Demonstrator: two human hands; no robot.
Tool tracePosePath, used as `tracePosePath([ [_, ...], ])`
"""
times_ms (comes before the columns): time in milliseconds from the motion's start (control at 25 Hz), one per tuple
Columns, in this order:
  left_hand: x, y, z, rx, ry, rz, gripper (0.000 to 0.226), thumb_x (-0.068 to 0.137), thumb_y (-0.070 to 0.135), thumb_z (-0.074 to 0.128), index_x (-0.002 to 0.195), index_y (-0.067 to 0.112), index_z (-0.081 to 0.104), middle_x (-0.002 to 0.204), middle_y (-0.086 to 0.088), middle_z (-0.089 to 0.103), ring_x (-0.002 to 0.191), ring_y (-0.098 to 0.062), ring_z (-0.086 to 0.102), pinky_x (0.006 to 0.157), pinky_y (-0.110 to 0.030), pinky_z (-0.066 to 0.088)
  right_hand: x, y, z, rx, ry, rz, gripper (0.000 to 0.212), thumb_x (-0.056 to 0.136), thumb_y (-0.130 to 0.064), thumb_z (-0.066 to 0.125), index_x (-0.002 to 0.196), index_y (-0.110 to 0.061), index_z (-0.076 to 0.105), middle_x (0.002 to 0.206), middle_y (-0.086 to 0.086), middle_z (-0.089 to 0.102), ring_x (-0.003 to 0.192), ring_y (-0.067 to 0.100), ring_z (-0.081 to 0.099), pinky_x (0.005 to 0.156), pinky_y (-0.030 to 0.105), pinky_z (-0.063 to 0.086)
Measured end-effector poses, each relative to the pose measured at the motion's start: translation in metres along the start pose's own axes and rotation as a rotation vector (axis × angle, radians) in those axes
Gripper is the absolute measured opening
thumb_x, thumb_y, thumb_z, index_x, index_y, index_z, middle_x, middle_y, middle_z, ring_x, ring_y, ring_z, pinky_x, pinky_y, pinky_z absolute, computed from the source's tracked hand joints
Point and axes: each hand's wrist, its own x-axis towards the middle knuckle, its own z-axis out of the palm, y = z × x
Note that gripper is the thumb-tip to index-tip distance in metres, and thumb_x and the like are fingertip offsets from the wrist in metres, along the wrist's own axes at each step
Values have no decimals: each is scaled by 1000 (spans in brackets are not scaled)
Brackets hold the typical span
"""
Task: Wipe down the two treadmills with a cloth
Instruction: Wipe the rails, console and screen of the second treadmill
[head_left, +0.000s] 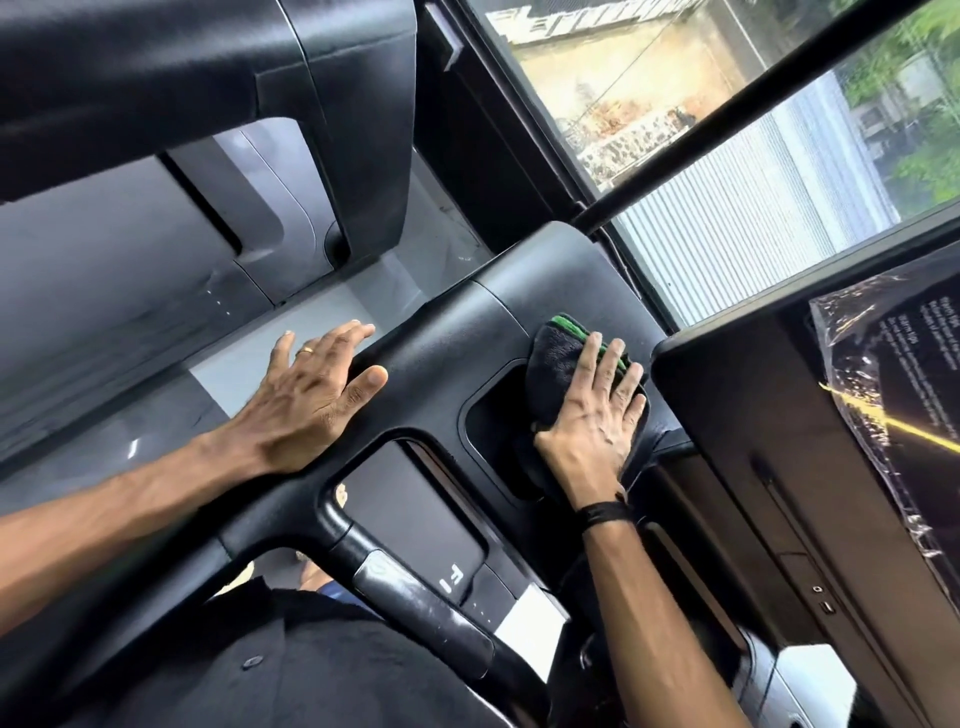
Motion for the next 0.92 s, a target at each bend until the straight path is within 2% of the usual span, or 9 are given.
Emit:
tracePosePath([
  [160, 0, 1, 0, -7, -7, -2, 91, 86, 80, -3, 154, 23, 17, 163, -1, 23, 147, -25, 29, 122, -51, -2, -24, -6, -12, 82, -100, 145, 120, 67, -7, 63, 157, -14, -17, 165, 15, -17, 150, 45, -10, 122, 59, 2],
  [320, 0, 4, -1, -25, 7, -21, 93, 85, 80, -3, 154, 21, 17, 163, 0, 22, 146, -27, 30, 122, -51, -4, -58, -16, -15, 216, -181, 117, 111, 70, -8, 61, 158, -11, -5, 165, 19, -9, 150, 47, -6, 120, 61, 3],
  [400, 2, 5, -1, -33, 2, -23, 97, 83, 82, -6, 155, 20, 17, 163, -1, 21, 147, -27, 28, 122, -51, -3, -62, -7, -29, 429, -193, 79, 100, 70, -9, 59, 159, -13, 13, 165, 18, 10, 151, 39, 8, 122, 54, 11],
  [480, 3, 5, -1, -35, -12, -12, 98, 83, 82, -6, 155, 20, 16, 164, -2, 20, 148, -27, 27, 122, -52, -4, -68, 5, -45, 649, -96, 67, 85, 75, -15, 63, 154, -20, 33, 153, 10, 43, 143, 27, 38, 118, 36, 30],
  [520, 2, 4, -1, -39, -16, -8, 97, 83, 81, -6, 155, 20, 16, 164, -2, 20, 148, -26, 26, 122, -51, -4, -73, 5, -51, 709, -56, 53, 79, 79, -23, 68, 152, -22, 37, 147, 5, 50, 137, 21, 47, 114, 30, 35],
  [600, 3, 4, -1, -44, -16, -3, 97, 83, 81, -5, 155, 21, 16, 164, -1, 19, 148, -26, 26, 122, -51, -6, -83, -12, -45, 651, -145, -91, 74, 83, -56, 62, 146, -24, 38, 144, -1, 51, 135, 16, 48, 114, 32, 36],
  [680, 3, 4, -1, -40, -28, 0, 98, 82, 83, -6, 155, 22, 16, 164, -1, 19, 148, -26, 26, 122, -50, -6, -88, -39, -29, 422, -333, -194, 70, 84, -79, 39, 128, -25, 49, 134, -2, 57, 130, 18, 49, 110, 35, 36],
  [800, 3, 4, 0, -28, -21, -7, 99, 81, 84, -6, 155, 22, 16, 164, 0, 20, 148, -26, 27, 122, -51, -4, -61, -66, -32, 401, -533, -23, 84, 83, -87, 28, 115, -16, 60, 126, 8, 61, 122, 30, 55, 102, 40, 38],
  [920, 4, 3, 0, -35, -9, -7, 95, 84, 82, -4, 154, 21, 18, 163, 1, 23, 146, -26, 30, 122, -52, -3, -52, -67, -33, 413, -520, -7, 85, 84, -86, 29, 100, -10, 63, 114, 15, 64, 109, 37, 59, 95, 42, 44],
])
